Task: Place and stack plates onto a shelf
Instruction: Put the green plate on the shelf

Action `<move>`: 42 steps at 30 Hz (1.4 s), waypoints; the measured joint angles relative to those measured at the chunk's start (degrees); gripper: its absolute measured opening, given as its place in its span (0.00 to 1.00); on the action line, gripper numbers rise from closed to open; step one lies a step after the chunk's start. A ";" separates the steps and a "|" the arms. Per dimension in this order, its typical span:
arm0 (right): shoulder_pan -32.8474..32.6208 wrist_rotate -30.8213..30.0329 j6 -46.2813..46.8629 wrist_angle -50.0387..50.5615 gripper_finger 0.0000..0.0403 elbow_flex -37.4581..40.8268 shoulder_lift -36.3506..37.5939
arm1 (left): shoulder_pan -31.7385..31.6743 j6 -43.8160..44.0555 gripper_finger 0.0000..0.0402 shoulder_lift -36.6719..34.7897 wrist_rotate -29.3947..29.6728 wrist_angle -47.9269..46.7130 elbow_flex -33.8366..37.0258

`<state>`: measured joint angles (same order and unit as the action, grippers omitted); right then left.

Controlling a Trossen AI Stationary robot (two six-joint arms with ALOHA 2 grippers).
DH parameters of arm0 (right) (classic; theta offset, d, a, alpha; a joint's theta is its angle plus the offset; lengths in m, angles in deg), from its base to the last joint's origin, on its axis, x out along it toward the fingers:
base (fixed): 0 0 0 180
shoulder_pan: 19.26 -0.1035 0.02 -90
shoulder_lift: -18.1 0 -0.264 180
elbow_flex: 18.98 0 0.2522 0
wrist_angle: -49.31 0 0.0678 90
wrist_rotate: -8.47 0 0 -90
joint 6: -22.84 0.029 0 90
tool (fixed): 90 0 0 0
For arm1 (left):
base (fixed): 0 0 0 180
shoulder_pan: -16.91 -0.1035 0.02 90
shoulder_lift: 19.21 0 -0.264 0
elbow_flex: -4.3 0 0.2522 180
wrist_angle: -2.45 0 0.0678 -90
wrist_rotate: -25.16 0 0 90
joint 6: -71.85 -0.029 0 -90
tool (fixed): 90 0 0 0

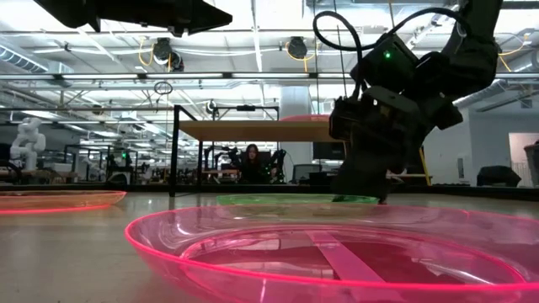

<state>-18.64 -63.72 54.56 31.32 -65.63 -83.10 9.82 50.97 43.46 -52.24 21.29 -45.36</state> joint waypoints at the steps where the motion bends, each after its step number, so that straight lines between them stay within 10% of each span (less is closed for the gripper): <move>1: 0.00 0.10 -0.68 0.04 0.42 0.00 -0.23 | 0.00 0.04 0.25 -0.01 0.00 -0.10 0.00; 7: 0.11 -0.18 -1.14 0.59 0.36 0.03 -0.42 | 0.00 0.09 0.25 -0.02 0.00 -0.36 0.01; 15: 0.28 -4.26 -1.87 3.70 0.02 0.11 -0.58 | 0.00 0.42 0.25 0.00 0.00 -0.33 0.00; 33: 6.66 -8.14 -4.13 -1.41 0.00 -0.25 14.12 | 0.00 -1.32 0.25 0.00 0.22 0.90 0.00; 42: 13.64 -11.26 -15.66 8.87 0.00 -16.06 17.76 | 0.00 -4.79 0.25 -0.02 3.52 4.21 0.00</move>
<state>-5.00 -74.98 38.90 40.19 -81.68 -65.35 9.82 46.18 43.44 -48.72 25.50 -45.36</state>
